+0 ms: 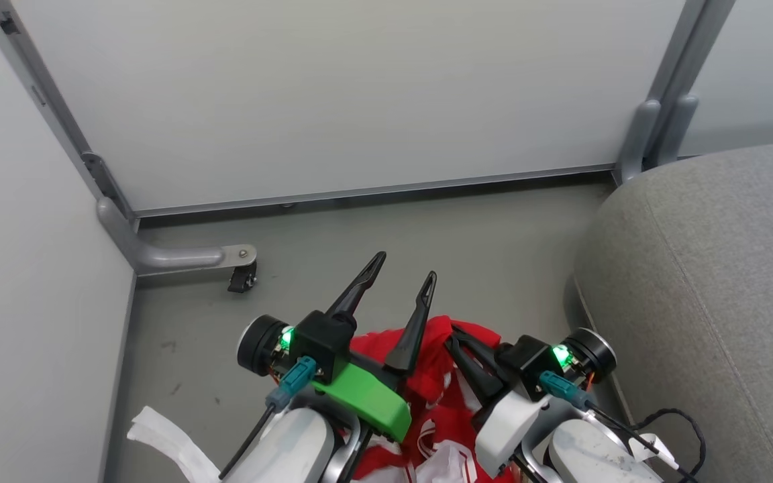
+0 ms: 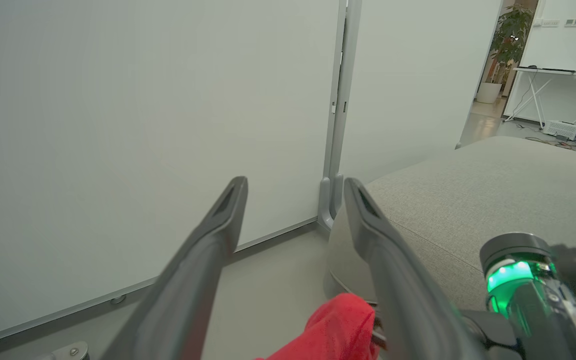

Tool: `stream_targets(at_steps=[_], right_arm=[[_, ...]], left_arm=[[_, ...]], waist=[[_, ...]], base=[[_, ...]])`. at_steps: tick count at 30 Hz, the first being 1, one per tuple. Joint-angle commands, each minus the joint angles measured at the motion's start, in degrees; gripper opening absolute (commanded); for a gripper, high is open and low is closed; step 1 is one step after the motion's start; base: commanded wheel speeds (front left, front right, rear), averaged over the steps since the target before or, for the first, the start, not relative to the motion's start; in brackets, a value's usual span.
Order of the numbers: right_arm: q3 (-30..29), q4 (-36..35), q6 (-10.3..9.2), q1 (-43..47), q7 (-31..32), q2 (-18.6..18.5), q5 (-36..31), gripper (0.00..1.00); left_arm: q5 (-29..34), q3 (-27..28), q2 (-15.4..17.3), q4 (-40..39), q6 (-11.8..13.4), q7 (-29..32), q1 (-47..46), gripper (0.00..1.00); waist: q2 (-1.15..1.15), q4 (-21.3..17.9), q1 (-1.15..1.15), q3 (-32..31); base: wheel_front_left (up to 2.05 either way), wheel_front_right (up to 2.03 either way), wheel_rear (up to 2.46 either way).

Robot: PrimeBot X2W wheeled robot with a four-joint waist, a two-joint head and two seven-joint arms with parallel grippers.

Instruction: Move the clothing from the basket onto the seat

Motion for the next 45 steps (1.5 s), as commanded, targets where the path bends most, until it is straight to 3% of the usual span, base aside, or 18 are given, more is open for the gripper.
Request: stream_targets(at_steps=[1, 22, 34, 38, 45], right_arm=[[-0.3, -0.71, -0.06, 1.03, -0.29, -0.16, 0.16, 0.0], [-2.25, -7.32, -0.06, 1.04, -0.29, -0.1, 0.98, 0.0], [-12.52, -16.29, -0.06, -2.66, -0.29, -0.65, -1.61, 0.0], [-16.03, -18.6, -0.06, -8.75, -0.29, -4.13, -3.17, 0.0], [-21.05, -16.35, -0.06, -23.89, -0.29, -13.97, -5.92, 0.0]], left_arm=[[0.64, 0.44, 0.1, 0.25, -0.05, -0.04, 0.63, 1.0], [6.09, 6.52, 0.16, 2.78, -2.25, -0.04, 2.64, 1.0], [8.56, 5.13, 0.21, 4.89, -4.16, -0.04, -2.18, 1.0], [9.78, 5.83, 0.61, 4.93, -4.41, -0.04, -3.26, 1.0], [12.05, 7.32, 3.5, 2.58, -4.63, -0.03, -4.49, 1.0]], waist=[[0.0, -2.56, 0.0, 0.53], [0.0, -28.25, 0.0, 5.13], [0.0, -30.27, 0.0, 11.19], [0.0, -30.42, 0.0, 14.07], [0.0, -30.54, 0.0, 20.86]], base=[[0.0, 0.0, 0.0], [0.0, 0.0, 0.0], [0.0, 0.0, 0.0], [0.0, 0.0, 0.0], [0.0, 0.0, 0.0]])
